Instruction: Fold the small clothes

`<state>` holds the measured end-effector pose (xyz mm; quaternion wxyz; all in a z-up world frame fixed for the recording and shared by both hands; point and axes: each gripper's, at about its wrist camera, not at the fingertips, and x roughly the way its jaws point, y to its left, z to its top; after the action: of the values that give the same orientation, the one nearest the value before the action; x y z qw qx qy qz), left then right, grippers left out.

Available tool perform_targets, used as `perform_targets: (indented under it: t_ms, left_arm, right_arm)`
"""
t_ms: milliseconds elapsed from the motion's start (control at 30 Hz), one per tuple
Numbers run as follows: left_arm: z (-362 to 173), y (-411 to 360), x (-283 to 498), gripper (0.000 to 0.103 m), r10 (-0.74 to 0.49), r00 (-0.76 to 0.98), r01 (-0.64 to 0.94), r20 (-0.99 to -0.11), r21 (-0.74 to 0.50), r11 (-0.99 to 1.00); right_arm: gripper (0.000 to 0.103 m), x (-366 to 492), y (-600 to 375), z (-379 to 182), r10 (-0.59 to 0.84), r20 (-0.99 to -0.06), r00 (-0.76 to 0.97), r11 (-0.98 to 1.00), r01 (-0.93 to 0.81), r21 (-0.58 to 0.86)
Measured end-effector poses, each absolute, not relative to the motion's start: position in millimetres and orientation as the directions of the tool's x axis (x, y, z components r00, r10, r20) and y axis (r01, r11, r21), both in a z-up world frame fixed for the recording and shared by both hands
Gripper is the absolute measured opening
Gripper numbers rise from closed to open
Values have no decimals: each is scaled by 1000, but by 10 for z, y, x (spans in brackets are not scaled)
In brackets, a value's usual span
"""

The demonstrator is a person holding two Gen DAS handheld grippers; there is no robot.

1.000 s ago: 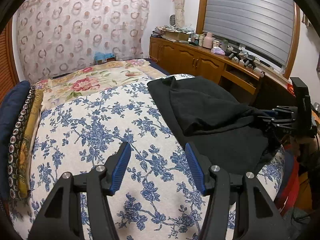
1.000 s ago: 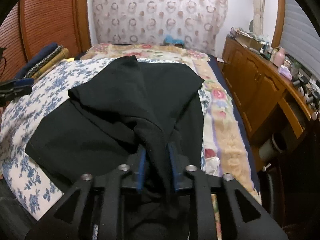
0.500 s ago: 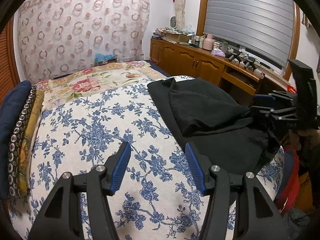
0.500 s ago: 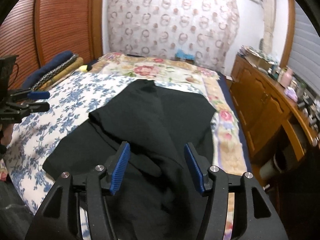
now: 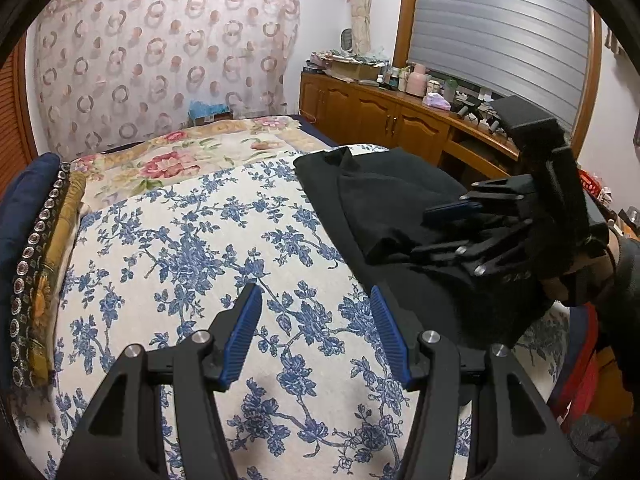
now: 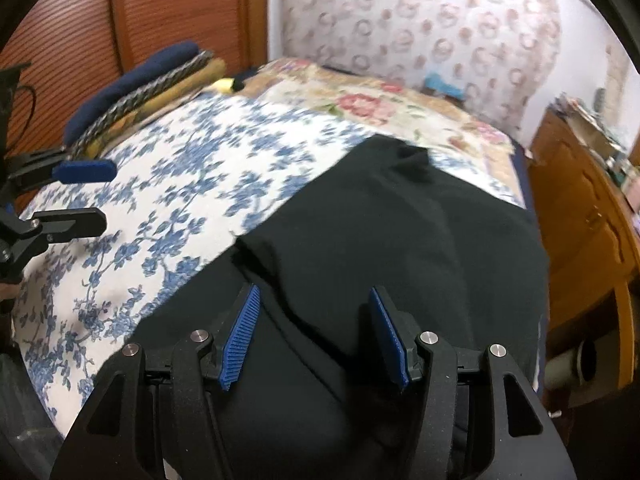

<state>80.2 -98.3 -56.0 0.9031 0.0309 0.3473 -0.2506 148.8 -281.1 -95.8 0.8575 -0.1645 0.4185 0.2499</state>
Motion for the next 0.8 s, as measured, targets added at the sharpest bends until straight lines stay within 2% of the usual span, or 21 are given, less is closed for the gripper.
perform_targets:
  t_ms: [200,267,333,367,433,633,800]
  left_arm:
    - [-580,-999,806,56,-432,628,475,-648,-121,871]
    - [-588,-1004,805,56,-432,626,476,-650,-120,871]
    - [-598,-1012,802,56,-432,624,477,-651,-120,870]
    - [-602,-1010,801,56,-432,623,478,-652,-119,870]
    - [-601,-1013,801,56,-432,623,478,-652,-119,870]
    - [-612,-1029,802,56,-434,620,479,-654,-122,869]
    - [-627,-1057,790,56,-439,613,486,-657,-124,865]
  right_arm:
    - [57,1575,-2662,-1123,232,-826,514,798,-586,-141]
    - [46,1602,-2688,-1145,234,-826,513,795,-590,-141]
    - [17,1626,-2729,-1143,240,-824,513,795,-591,-137]
    - [9,1632,-2746,-1136,237,-823,515,795,-590,-140]
    - [5,1634,-2793,-1075,233,-811,536,798,-582,-156]
    - [5,1846,-3278,-604,173,-714,678,878,-435,-200]
    - [5,2288,-3913,-331,-63,-626,778,948,-149,-281]
